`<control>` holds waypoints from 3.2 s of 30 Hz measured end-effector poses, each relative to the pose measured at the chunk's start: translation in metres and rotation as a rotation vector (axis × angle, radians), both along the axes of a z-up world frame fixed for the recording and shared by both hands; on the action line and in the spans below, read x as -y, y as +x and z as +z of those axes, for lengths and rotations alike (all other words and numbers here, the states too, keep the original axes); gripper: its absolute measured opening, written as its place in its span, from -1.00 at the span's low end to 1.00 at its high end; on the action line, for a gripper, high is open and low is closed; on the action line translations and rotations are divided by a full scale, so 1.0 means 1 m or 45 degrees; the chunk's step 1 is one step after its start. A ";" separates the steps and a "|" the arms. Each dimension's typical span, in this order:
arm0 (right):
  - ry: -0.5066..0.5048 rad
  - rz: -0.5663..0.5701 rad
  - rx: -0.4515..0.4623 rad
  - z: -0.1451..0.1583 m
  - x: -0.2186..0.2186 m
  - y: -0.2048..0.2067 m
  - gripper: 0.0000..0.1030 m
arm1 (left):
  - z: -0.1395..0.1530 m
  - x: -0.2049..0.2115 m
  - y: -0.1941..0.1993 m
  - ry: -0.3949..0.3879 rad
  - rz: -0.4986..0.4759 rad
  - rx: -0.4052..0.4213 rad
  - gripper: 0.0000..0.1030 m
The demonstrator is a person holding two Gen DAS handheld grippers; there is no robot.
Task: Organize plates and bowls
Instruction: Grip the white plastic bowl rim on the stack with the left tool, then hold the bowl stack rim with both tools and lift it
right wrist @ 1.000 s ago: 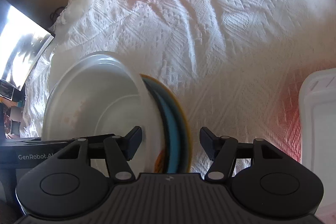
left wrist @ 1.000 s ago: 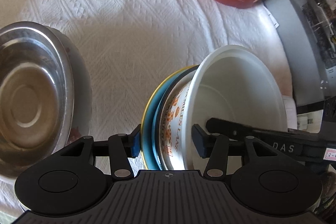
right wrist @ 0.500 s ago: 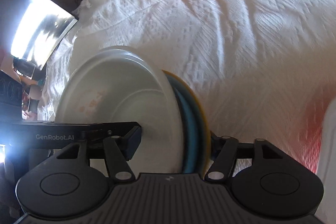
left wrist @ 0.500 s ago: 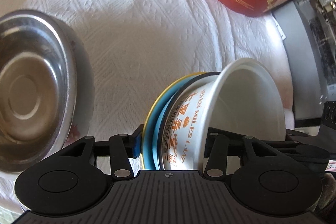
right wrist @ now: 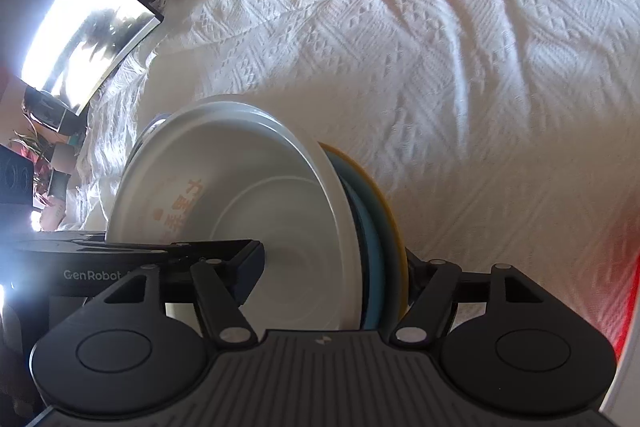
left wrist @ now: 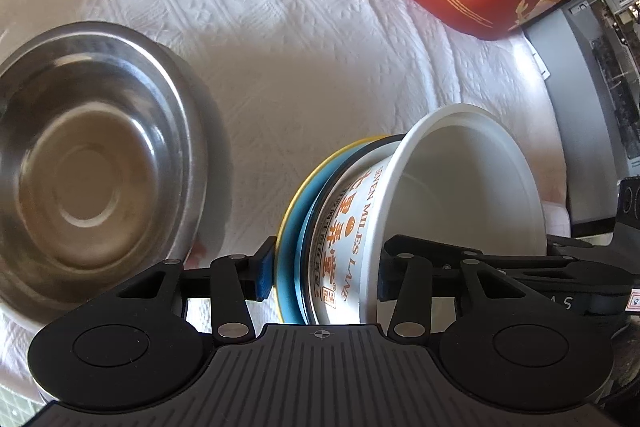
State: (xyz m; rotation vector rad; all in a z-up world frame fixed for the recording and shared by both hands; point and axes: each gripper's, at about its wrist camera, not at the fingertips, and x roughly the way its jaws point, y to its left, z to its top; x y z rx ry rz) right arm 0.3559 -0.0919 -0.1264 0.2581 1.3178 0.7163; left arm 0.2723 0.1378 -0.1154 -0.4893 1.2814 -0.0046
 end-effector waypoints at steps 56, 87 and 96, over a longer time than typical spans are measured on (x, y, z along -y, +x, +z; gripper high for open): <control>-0.121 -0.092 -0.011 0.000 -0.005 -0.014 0.33 | 0.009 0.005 -0.003 0.034 -0.089 0.023 0.05; -0.090 -0.051 -0.070 -0.003 -0.004 -0.007 0.16 | 0.000 -0.002 -0.003 -0.042 -0.023 -0.009 0.08; -0.100 -0.044 -0.096 -0.004 -0.006 -0.010 0.16 | 0.000 -0.003 -0.008 -0.057 -0.015 -0.025 0.08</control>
